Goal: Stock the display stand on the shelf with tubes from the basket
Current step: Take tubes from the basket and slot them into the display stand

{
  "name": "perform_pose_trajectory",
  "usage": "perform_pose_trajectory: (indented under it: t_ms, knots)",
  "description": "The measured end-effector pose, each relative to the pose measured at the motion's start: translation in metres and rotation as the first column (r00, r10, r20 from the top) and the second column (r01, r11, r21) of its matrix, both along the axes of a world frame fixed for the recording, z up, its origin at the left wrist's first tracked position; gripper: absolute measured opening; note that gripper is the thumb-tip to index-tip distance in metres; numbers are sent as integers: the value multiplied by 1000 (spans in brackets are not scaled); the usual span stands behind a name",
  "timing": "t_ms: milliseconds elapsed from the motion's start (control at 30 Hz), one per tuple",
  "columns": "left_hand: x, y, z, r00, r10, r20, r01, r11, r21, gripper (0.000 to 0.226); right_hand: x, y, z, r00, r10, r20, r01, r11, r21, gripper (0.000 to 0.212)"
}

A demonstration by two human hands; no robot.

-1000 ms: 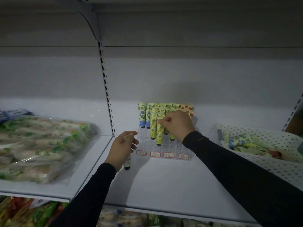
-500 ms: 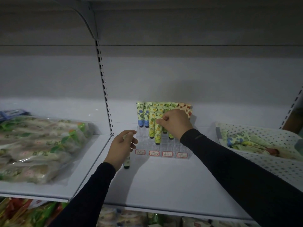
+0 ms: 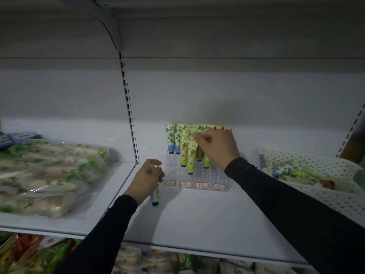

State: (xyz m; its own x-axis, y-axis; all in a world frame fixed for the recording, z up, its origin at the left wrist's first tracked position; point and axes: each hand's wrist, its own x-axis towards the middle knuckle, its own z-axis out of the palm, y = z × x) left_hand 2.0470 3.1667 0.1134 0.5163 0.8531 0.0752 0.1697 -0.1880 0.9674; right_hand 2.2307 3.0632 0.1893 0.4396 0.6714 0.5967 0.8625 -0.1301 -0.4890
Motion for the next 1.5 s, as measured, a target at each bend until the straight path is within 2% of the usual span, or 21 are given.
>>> perform_pose_trajectory:
  t_ms: [67,200,367,500,667,733,800,867,967,1033,1100,1167,1300,1433,1500]
  knots:
    - [-1,0,2,998,-15,64,18,999,-36,24,-1,-2,-5,999,42,-11,-41,999,16,50]
    - [-3,-3,11,968,-85,235,125,979,-160,32,-9,-7,-16,975,207,-79,-213,975,-66,46]
    - [-1,-27,33,906,-237,351,324,921,-214,53,-21,-18,-6,882,347,-318,-389,918,-79,28]
    - [1,-41,44,886,-344,312,409,896,-172,56,-24,-21,-3,840,400,-365,-476,867,-145,22]
    - [6,-43,41,910,-365,198,395,908,-141,73,-19,-30,2,811,427,-400,-526,831,-181,8]
    - [7,-43,39,907,-379,186,406,903,-139,71,-17,-32,2,827,418,-375,-522,820,-236,8]
    - [7,-46,40,891,-417,178,441,889,-127,58,-15,-34,2,839,417,-349,-513,820,-255,10]
    - [5,-47,39,871,-453,193,484,857,-174,41,-11,-36,6,829,423,-366,-511,839,-186,10]
    - [-1,-43,35,829,-507,237,557,789,-260,36,0,-41,13,766,413,-493,-496,867,-44,14]
    - [0,-43,35,843,-499,201,534,822,-199,25,2,-42,14,698,417,-582,-506,862,11,17]
    - [5,-44,36,909,-405,97,412,910,-57,14,2,-42,11,611,426,-667,-516,853,73,22]
    - [11,-43,36,958,-281,59,278,959,47,20,-1,-41,9,538,430,-725,-506,853,131,31]
    - [16,-39,30,975,-204,86,192,972,132,33,-3,-40,7,571,417,-707,-480,869,125,33]
    - [19,-40,28,982,-169,83,153,973,173,33,-3,-36,3,564,399,-723,-426,890,159,9]
    - [17,-40,28,981,-177,78,163,973,164,36,-4,-34,2,579,390,-716,-405,900,162,7]
